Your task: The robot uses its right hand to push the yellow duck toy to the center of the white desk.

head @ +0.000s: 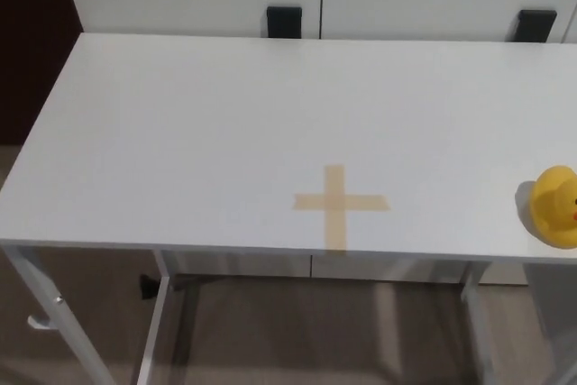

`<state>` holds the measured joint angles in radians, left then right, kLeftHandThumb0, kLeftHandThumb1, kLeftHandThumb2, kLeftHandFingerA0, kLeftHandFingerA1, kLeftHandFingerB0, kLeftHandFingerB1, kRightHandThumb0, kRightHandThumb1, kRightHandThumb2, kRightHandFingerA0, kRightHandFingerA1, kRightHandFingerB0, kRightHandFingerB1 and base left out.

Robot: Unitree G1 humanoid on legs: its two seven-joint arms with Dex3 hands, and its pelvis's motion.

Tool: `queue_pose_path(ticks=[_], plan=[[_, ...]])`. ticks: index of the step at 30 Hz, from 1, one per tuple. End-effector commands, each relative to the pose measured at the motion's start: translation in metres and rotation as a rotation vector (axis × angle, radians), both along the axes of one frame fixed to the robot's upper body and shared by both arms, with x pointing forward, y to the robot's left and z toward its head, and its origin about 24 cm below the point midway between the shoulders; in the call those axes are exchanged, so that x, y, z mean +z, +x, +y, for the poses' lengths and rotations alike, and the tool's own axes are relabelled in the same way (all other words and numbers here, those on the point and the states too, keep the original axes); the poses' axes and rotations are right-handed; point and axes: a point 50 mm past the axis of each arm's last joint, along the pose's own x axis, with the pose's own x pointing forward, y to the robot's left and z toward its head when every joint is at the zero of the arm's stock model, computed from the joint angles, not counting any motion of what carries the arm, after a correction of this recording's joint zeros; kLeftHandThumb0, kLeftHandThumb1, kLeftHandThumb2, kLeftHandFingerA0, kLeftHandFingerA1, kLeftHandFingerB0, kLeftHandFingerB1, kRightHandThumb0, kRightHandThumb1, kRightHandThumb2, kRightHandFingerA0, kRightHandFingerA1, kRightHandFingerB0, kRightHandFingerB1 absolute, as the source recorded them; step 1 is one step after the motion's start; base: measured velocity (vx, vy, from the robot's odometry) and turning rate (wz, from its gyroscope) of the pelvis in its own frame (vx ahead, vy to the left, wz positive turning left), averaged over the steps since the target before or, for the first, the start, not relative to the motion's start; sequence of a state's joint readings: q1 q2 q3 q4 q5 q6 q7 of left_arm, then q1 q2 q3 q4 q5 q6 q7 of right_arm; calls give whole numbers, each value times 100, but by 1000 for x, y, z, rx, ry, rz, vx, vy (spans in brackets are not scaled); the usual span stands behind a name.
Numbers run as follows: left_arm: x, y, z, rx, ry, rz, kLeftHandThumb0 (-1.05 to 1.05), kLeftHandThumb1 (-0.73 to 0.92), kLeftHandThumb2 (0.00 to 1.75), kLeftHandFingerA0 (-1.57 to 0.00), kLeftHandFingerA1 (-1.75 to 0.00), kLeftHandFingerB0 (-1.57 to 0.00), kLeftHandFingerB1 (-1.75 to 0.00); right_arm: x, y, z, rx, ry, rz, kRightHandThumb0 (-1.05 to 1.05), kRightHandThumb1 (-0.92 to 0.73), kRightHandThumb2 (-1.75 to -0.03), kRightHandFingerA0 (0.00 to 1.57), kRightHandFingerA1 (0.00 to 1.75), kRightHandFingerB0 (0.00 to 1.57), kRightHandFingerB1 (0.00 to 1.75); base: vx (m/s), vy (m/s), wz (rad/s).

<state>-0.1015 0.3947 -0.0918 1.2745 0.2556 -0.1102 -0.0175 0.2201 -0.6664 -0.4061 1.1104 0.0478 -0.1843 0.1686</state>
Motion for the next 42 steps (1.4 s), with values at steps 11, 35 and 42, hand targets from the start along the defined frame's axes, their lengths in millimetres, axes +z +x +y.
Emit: queue_pose_path(ticks=[11, 35, 42], plan=[[-1, -7, 6, 26, 18, 50, 4, -35, 114, -124, -93, -114, -87, 81, 73, -25, 41, -129, -492, -93, -68, -107, 0, 45, 3, 46, 0, 0, 0], [1, 0, 4, 17, 15, 29, -3, -30, 116, -124, -89, -116, -85, 147, 233, 93, 466, -12, -870, -75, -76, -115, 1, 41, 6, 45, 0, 0, 0], [2, 2, 4, 8, 9, 1, 9, -35, 116, -126, -92, -119, -88, 120, 251, 111, 471, 13, -783, -36, -55, -114, 0, 50, 0, 47, 0, 0, 0]])
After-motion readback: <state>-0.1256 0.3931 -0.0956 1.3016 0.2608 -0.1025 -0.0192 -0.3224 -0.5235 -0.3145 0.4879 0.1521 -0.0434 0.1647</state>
